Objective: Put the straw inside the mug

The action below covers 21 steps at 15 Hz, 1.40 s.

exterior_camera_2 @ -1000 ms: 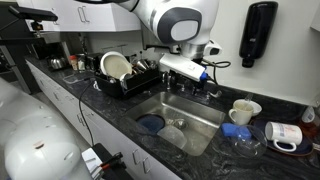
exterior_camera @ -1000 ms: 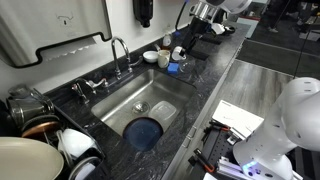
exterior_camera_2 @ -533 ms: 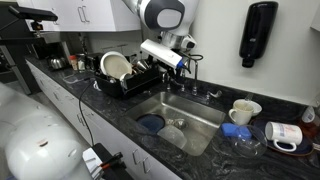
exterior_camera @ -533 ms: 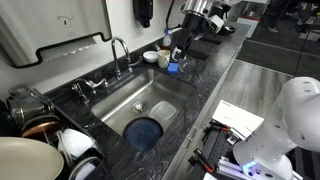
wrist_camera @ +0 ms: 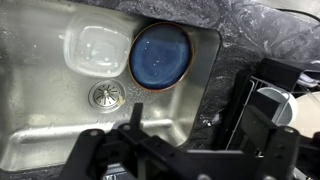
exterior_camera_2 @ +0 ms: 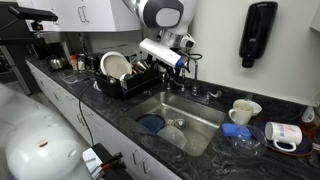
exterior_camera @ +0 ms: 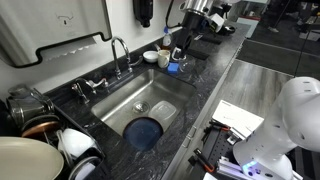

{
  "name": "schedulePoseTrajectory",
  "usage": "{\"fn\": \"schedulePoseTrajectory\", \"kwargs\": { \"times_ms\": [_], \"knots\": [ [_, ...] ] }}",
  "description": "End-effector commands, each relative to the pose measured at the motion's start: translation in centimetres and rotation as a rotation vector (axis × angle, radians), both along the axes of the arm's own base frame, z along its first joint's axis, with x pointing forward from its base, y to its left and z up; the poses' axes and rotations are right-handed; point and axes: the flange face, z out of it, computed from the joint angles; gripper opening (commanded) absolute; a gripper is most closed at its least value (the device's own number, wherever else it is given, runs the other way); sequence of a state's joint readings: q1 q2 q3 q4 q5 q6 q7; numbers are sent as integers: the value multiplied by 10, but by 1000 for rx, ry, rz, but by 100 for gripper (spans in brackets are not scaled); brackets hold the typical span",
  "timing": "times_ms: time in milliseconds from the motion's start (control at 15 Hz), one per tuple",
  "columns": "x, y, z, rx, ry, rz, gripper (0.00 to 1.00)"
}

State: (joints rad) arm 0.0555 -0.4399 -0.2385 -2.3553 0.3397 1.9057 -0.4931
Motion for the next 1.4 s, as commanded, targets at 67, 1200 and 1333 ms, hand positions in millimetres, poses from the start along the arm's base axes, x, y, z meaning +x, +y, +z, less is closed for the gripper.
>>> {"fn": "schedulePoseTrajectory", "kwargs": {
  "times_ms": [67,1200,1333],
  "knots": [
    [9,28,15,9,-42,-76,100],
    [-16,270,33,177,22,-18,100],
    [-21,292,34,160,-16,4,100]
  ]
}}
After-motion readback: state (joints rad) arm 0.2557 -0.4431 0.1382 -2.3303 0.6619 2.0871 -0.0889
